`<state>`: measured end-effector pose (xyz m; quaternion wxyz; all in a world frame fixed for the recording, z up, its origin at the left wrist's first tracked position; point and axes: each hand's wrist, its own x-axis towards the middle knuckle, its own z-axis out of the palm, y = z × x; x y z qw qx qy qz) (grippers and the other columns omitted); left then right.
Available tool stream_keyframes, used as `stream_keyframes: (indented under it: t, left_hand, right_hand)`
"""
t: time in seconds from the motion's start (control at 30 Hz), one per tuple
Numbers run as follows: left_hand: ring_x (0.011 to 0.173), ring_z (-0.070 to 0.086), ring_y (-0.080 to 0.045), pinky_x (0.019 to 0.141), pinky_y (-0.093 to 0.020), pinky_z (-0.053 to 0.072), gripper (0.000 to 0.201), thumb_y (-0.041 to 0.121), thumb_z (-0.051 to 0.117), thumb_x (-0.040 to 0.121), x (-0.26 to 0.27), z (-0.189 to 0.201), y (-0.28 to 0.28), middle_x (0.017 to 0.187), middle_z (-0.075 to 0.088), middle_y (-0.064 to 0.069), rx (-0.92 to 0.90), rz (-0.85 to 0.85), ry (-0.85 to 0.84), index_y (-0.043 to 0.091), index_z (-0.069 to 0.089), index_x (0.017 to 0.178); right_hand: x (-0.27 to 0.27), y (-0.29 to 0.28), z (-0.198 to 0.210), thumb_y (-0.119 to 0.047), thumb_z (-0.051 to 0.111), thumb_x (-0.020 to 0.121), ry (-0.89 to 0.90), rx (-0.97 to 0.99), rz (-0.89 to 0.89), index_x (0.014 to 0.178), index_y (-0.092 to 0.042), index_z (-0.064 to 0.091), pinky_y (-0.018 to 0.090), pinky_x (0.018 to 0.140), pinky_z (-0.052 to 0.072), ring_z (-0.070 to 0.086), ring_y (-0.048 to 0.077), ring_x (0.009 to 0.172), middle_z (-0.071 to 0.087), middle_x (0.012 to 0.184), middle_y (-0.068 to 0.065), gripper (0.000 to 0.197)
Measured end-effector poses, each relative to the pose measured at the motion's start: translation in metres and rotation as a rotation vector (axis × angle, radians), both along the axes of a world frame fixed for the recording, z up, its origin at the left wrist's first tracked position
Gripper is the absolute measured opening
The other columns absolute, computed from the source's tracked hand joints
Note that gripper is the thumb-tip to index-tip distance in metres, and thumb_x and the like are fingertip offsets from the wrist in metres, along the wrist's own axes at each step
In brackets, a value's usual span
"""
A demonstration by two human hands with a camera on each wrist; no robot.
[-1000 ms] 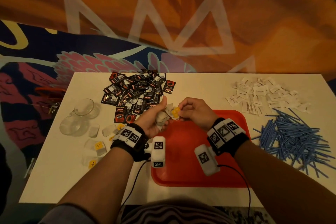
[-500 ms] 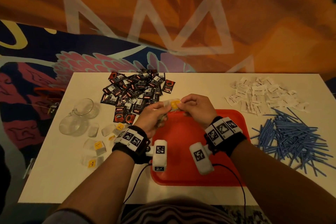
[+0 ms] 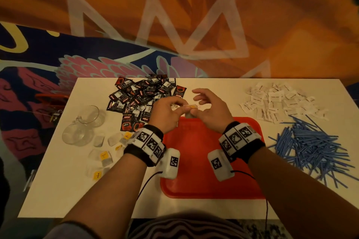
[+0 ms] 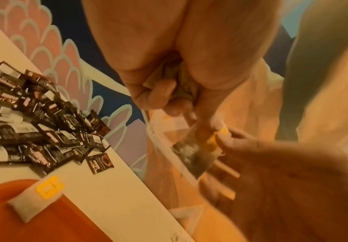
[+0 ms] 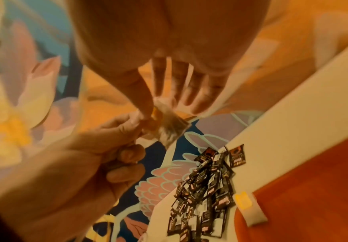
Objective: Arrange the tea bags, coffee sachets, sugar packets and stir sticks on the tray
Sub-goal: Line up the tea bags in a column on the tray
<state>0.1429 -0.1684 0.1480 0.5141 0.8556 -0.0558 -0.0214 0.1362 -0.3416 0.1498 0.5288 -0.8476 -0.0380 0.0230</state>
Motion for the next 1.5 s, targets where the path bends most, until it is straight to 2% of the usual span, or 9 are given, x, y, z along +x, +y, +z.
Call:
stream_keyframes:
  t: [0.17,0.37,0.53,0.63,0.73,0.83,1.03,1.23,1.5]
  left_hand:
    - [0.082,0.061,-0.007,0.089,-0.040,0.052,0.011,0.011,0.074,0.086,0.003,-0.003,0.006,0.082,0.067,0.010,-0.131,0.043,0.048,0.020,0.071,0.083]
    - [0.076,0.059,-0.008,0.075,-0.038,0.046,0.021,0.011,0.072,0.088,0.008,-0.013,0.011,0.080,0.064,0.010,-0.134,0.007,0.087,0.029,0.068,0.079]
    - [0.075,0.059,-0.011,0.075,-0.041,0.049,0.020,0.015,0.073,0.088,0.014,-0.026,0.014,0.078,0.063,0.013,-0.107,0.052,0.104,0.032,0.067,0.079]
    - [0.079,0.059,-0.012,0.079,-0.034,0.048,0.020,0.015,0.073,0.088,0.015,-0.036,0.015,0.079,0.062,0.012,-0.041,0.082,0.108,0.030,0.065,0.078]
    - [0.078,0.058,-0.004,0.077,-0.026,0.042,0.007,0.016,0.072,0.089,0.012,-0.050,0.018,0.080,0.061,0.015,0.009,0.146,0.153,0.020,0.069,0.084]
    - [0.078,0.059,-0.015,0.078,-0.034,0.048,0.007,0.020,0.070,0.090,0.009,-0.071,0.031,0.086,0.064,0.010,-0.067,0.271,0.341,0.022,0.071,0.084]
    - [0.058,0.051,-0.013,0.049,-0.026,0.040,0.012,0.013,0.063,0.094,-0.007,-0.095,0.061,0.091,0.067,-0.003,-0.187,0.329,0.538,0.018,0.069,0.084]
    - [0.058,0.050,-0.013,0.049,-0.025,0.040,0.010,0.013,0.065,0.093,-0.015,-0.111,0.084,0.082,0.062,0.001,-0.212,0.354,0.563,0.014,0.069,0.084]
    - [0.056,0.049,-0.012,0.049,-0.024,0.040,0.015,0.009,0.061,0.095,-0.016,-0.116,0.097,0.083,0.064,0.000,-0.223,0.374,0.587,0.016,0.069,0.084]
  right_hand:
    - [-0.004,-0.005,-0.016,-0.015,0.080,0.076,0.095,-0.109,-0.016,0.087,-0.026,0.067,0.030,0.090,0.047,0.059,0.015,0.102,0.063,0.106,-0.007,0.020]
    - [-0.002,0.000,-0.013,-0.029,0.078,0.081,0.097,-0.014,0.031,0.121,-0.029,0.059,0.022,0.083,0.047,0.057,0.006,0.104,0.058,0.119,-0.015,0.044]
    - [0.006,0.012,-0.025,-0.022,0.077,0.081,0.154,-0.004,0.027,0.076,-0.026,0.068,0.007,0.066,0.042,0.060,-0.008,0.065,0.066,0.072,-0.015,0.010]
    - [0.008,0.017,-0.044,-0.023,0.075,0.083,0.228,-0.043,0.013,0.079,-0.023,0.072,0.006,0.058,0.038,0.057,-0.009,0.058,0.062,0.068,-0.019,0.005]
    - [0.016,0.021,-0.070,-0.029,0.075,0.082,0.333,-0.106,-0.054,0.086,-0.023,0.076,0.017,0.063,0.045,0.061,0.001,0.070,0.068,0.075,-0.013,0.008]
    - [0.028,0.021,-0.097,-0.032,0.071,0.086,0.484,-0.244,-0.118,0.101,-0.021,0.076,0.028,0.080,0.053,0.066,0.014,0.093,0.072,0.100,-0.005,0.020]
    - [0.045,0.028,-0.128,-0.029,0.063,0.093,0.726,-0.312,-0.127,0.120,-0.014,0.067,0.035,0.094,0.052,0.062,0.024,0.108,0.066,0.120,0.007,0.031]
    - [0.057,0.044,-0.148,-0.031,0.064,0.092,0.843,-0.250,-0.186,0.110,-0.019,0.069,0.032,0.079,0.051,0.059,0.018,0.083,0.067,0.112,0.005,0.022]
    - [0.067,0.051,-0.154,-0.034,0.059,0.095,0.862,-0.302,-0.197,0.121,-0.017,0.066,0.031,0.086,0.051,0.061,0.024,0.104,0.064,0.119,0.006,0.032]
